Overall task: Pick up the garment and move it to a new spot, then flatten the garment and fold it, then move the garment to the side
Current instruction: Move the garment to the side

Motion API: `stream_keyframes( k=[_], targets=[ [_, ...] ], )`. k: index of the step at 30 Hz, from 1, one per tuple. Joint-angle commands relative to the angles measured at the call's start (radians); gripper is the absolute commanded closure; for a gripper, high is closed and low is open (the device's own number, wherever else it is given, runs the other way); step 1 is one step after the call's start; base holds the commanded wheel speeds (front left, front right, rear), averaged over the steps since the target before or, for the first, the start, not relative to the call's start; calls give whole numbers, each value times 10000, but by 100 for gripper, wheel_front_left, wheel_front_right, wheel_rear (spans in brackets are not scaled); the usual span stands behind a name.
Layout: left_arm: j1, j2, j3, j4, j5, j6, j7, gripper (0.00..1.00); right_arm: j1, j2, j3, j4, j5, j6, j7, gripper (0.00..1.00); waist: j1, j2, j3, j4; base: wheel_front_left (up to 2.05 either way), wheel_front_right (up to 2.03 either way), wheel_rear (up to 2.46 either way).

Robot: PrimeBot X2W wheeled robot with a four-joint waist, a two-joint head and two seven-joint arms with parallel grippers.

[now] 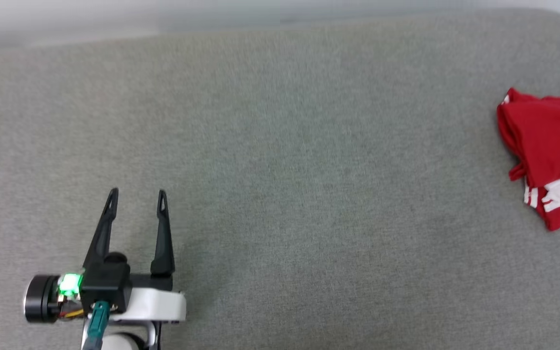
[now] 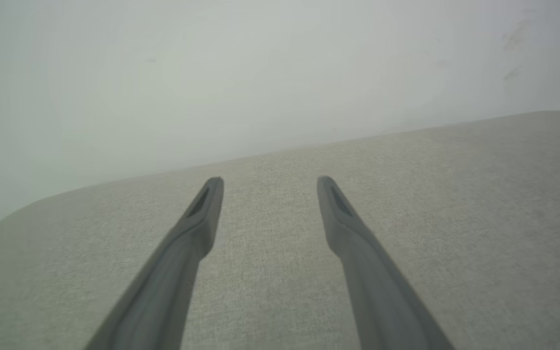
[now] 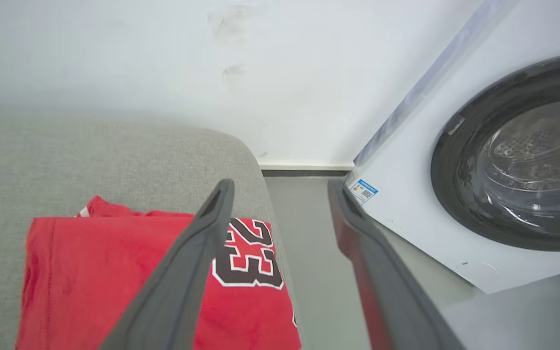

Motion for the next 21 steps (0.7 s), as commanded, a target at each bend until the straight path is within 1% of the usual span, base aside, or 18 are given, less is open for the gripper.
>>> stream_keyframes(
  k=[1,4,5,8,11,13,17,21],
  targets=[
    [213,5,72,6,-58,41,-20,0,233,197,-207,-197,-147,-16,-385,0,1,0,-514,66,0,0,0],
    [464,9,142,11,-119,61,-20,0,619,649,-562,-781,-334,-16,-1152,0,1,0,-860,165,0,0,0],
    [464,9,142,11,-119,61,-20,0,619,649,-562,-781,-334,-16,-1152,0,1,0,-860,165,0,0,0],
    [667,-32,146,47,-135,51,-20,0,1094,1107,-887,-1553,-405,-16,-1811,0,1,0,-1187,353,0,0,0],
    [849,-32,180,129,-178,15,-20,0,1734,1829,-1149,-2480,-510,-13,-2211,0,1,0,-1501,555,0,0,0],
    [955,-21,203,161,-181,5,-20,0,2141,2196,-1242,-3131,-538,-16,-2373,0,1,0,-1664,680,0,0,0],
    [1128,2,238,221,-197,-47,-20,0,3078,3215,-1059,-4409,-614,-16,-2511,0,1,0,-1941,904,0,0,0],
    [1230,10,243,309,-204,-76,-20,0,3933,4100,-780,-5257,-727,-16,-2571,0,1,0,-2201,1114,0,0,0]
  ],
)
